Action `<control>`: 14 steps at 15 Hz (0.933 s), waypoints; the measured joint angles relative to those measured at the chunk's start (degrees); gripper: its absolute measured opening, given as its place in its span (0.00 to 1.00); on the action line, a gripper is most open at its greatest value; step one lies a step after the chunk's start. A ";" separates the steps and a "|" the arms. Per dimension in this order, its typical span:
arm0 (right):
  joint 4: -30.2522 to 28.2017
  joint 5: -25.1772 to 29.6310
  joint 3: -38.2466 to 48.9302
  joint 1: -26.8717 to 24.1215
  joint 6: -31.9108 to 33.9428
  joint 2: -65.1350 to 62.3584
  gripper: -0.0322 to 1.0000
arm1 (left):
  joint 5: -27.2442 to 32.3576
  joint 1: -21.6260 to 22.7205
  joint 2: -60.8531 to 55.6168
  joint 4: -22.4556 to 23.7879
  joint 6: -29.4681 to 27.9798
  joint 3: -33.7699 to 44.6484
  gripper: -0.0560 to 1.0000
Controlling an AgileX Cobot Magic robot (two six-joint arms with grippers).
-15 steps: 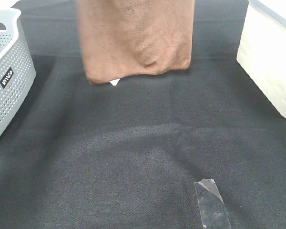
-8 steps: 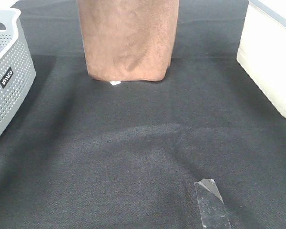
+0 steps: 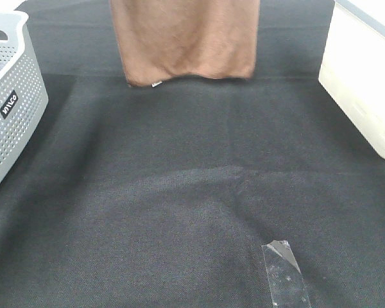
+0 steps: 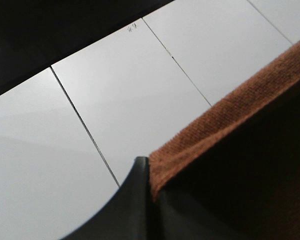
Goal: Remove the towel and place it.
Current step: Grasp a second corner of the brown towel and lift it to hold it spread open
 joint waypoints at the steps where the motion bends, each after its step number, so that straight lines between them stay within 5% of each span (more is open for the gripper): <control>1: 0.00 2.64 0.00 0.00 1.09 0.46 0.03 | 2.12 -0.06 0.29 1.60 -1.43 -0.06 0.05; 5: 3.27 22.86 0.00 -0.06 7.68 1.60 0.03 | 27.33 -4.13 2.12 2.75 -5.21 1.60 0.05; 10: 10.08 51.97 0.00 -0.46 9.68 1.60 0.03 | 66.81 -7.79 3.04 -23.66 10.83 3.27 0.05; 14: 19.60 66.12 0.00 -0.52 5.56 -0.11 0.03 | 86.06 -7.79 -0.29 -26.59 8.19 3.15 0.05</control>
